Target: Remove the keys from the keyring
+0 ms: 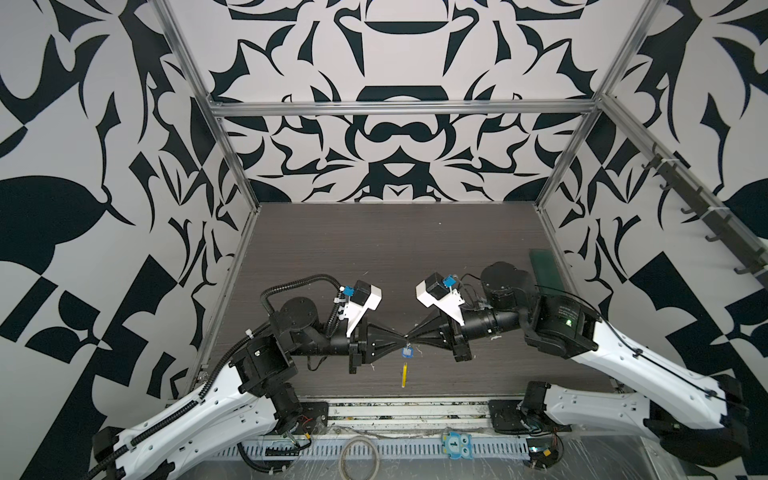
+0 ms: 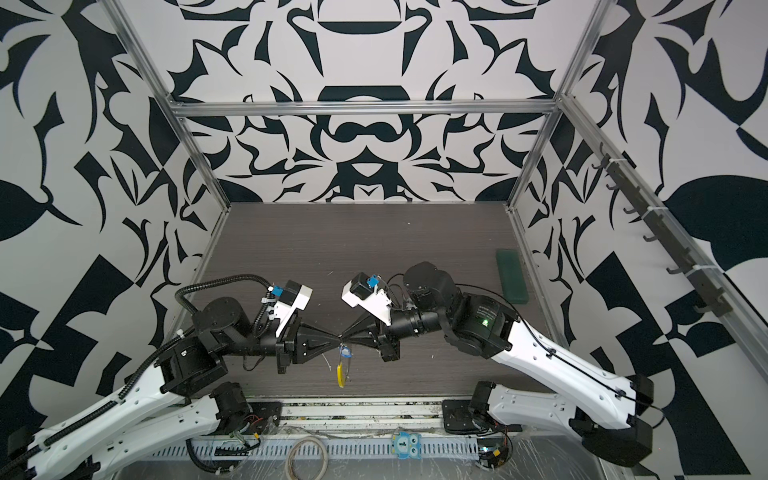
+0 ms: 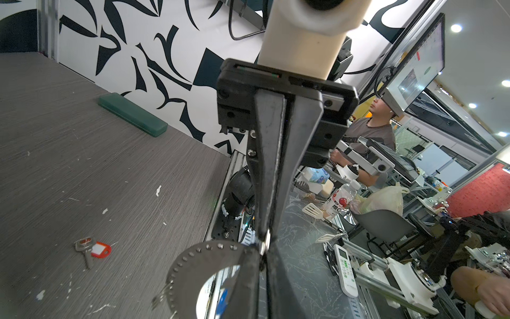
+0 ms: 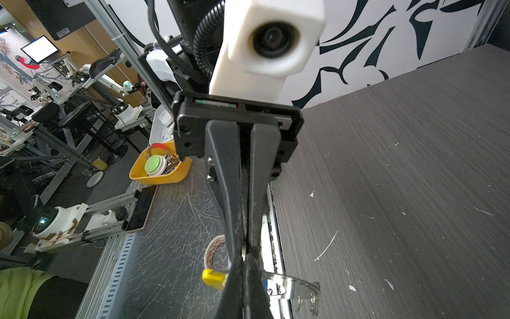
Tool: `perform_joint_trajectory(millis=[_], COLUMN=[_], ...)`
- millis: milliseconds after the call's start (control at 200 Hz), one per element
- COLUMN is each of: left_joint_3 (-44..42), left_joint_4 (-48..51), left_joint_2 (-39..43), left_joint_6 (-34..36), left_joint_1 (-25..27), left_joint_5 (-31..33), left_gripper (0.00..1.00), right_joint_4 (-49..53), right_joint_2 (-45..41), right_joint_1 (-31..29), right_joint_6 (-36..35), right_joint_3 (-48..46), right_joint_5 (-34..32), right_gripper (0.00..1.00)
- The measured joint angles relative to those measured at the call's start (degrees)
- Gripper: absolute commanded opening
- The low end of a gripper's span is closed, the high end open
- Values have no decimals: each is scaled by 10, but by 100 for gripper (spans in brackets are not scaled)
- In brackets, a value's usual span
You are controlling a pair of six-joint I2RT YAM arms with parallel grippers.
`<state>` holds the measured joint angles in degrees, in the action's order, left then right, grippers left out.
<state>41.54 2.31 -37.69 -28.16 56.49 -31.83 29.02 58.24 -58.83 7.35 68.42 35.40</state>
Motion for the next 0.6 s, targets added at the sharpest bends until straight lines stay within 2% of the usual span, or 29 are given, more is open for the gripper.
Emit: perform_joint_trajectory(millis=[90, 185, 290, 340, 475, 600], left_joint_3=[1, 2, 3, 3, 0, -12], left_joint_4=[2, 3, 3, 2, -9, -39], left_joint_2=[0, 0, 0, 1, 14, 38], left_joint_6=[5, 6, 6, 6, 6, 5], left_joint_1=[0, 0, 0, 0, 0, 0], left_joint_5=[-1, -1, 3, 8, 28, 54], left_gripper=[0, 0, 0, 0, 0, 0], right_joint_4=[3, 4, 1, -6, -24, -56], right_joint_2=[2, 4, 3, 2, -22, -66], right_joint_1=[0, 2, 2, 2, 2, 2], right_joint_6=[0, 2, 7, 8, 16, 21], right_joint_3=[2, 5, 5, 5, -1, -30], right_joint_5=[1, 2, -5, -15, -54, -86], right_gripper=[0, 0, 28, 37, 44, 44])
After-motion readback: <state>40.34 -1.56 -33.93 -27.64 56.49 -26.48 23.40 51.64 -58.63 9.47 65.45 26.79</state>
